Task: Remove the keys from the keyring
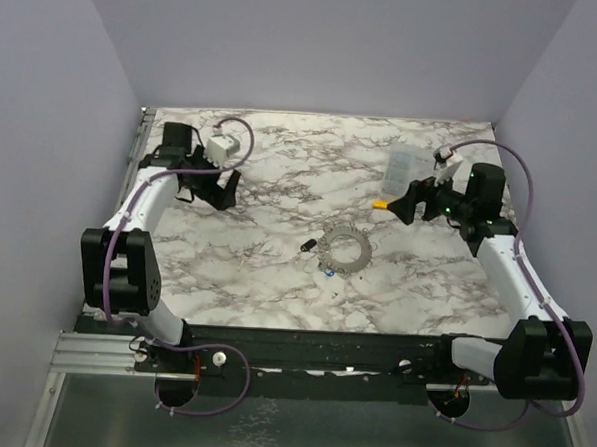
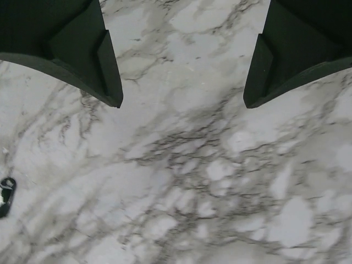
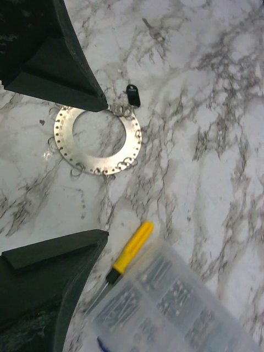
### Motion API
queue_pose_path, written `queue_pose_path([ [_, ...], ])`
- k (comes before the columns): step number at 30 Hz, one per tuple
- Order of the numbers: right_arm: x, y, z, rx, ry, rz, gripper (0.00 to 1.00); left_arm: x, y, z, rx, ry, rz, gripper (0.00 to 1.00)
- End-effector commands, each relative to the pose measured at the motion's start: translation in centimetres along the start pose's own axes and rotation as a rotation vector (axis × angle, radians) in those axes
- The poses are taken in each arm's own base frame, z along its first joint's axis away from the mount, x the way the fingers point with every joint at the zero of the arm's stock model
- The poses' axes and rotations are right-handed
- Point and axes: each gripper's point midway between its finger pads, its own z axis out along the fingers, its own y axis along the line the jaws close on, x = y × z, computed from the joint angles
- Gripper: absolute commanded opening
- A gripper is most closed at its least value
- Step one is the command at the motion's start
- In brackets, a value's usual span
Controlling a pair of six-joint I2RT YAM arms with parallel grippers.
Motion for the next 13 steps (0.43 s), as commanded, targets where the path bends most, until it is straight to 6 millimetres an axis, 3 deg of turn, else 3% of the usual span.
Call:
queue_pose_path([
  [1, -0.2, -3.8, -2.8, 0.064, 0.0, 0.016, 1.0, -0.5, 5.3, -3.4, -0.077, -0.071, -0.18, 0.99],
  [6, 1.6, -9.1, -4.4, 0.154, 0.009, 0.077, 1.0, 1.3, 9.5, -4.9, -0.132, -0.132, -0.345, 0.99],
  [9, 3.0, -10.7, -4.6, 0.182, 0.02, 0.092, 1.0, 2.7, 11.1, -4.8, -0.187, -0.15, -0.406, 0.99],
  [13, 4.1, -11.3, -4.4, 0.2, 0.032, 0.089, 1.0, 4.4, 11.8, -4.2, -0.237, -0.137, -0.441, 0.99],
])
